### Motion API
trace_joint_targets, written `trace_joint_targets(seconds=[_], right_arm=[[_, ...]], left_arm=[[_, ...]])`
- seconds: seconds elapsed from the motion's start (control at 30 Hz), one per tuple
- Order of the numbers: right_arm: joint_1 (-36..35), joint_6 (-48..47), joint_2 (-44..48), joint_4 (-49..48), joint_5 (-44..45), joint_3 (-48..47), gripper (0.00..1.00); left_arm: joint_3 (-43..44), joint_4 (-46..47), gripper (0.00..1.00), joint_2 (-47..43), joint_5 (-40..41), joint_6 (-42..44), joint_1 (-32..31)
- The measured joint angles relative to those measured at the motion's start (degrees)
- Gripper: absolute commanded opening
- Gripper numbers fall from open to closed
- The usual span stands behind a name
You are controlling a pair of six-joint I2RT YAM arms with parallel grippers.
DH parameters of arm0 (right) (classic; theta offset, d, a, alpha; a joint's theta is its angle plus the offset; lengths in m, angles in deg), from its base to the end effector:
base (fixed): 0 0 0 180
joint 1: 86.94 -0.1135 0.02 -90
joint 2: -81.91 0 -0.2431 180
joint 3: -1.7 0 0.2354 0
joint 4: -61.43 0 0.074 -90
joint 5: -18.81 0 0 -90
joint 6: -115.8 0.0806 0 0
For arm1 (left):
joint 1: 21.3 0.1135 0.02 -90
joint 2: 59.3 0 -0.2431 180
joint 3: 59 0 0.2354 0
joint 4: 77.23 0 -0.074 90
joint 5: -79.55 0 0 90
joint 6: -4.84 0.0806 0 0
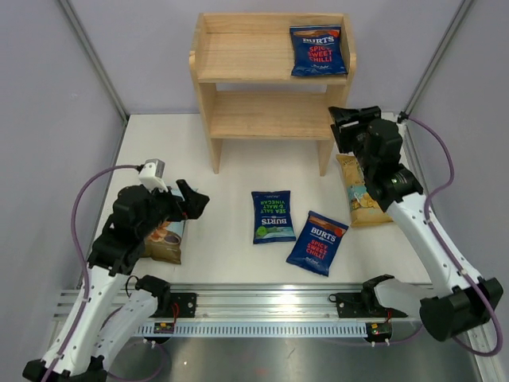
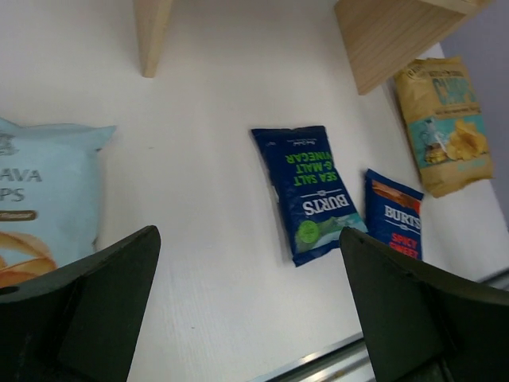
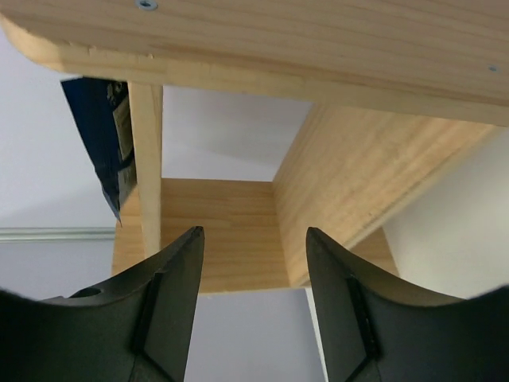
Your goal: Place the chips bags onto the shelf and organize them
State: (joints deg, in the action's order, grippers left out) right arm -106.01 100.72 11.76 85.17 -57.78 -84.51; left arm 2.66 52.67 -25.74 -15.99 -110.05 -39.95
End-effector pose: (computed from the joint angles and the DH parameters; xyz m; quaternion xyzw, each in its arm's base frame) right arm 0.3035 0.0852 0.3869 0.4181 0.6247 0.4181 0.5101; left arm 0.1568 -0.0611 0.3010 -0.0181 0.8283 -0.2444 0.5038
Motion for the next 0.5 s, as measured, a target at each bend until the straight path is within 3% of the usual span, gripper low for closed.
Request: trace_joint_targets(seconds=[0.2, 0.27, 0.5], right_arm=[[0.0, -6.0, 15.3, 1.6, 0.9, 7.7, 0.70], [0.0, -9.4, 19.3, 1.5, 0.5, 7.9, 0.77], [0.0, -26.1, 22.4, 5.4, -10.1, 6.2, 0.83]], left_arm=[[-6.4, 12.8, 0.99, 7.4, -10.6, -7.3, -0.2], [-8.6, 16.6, 0.99, 10.5, -13.2, -9.8, -0.5], [-11.0, 29.6, 0.99, 22.4, -17.9, -16.0, -4.2]])
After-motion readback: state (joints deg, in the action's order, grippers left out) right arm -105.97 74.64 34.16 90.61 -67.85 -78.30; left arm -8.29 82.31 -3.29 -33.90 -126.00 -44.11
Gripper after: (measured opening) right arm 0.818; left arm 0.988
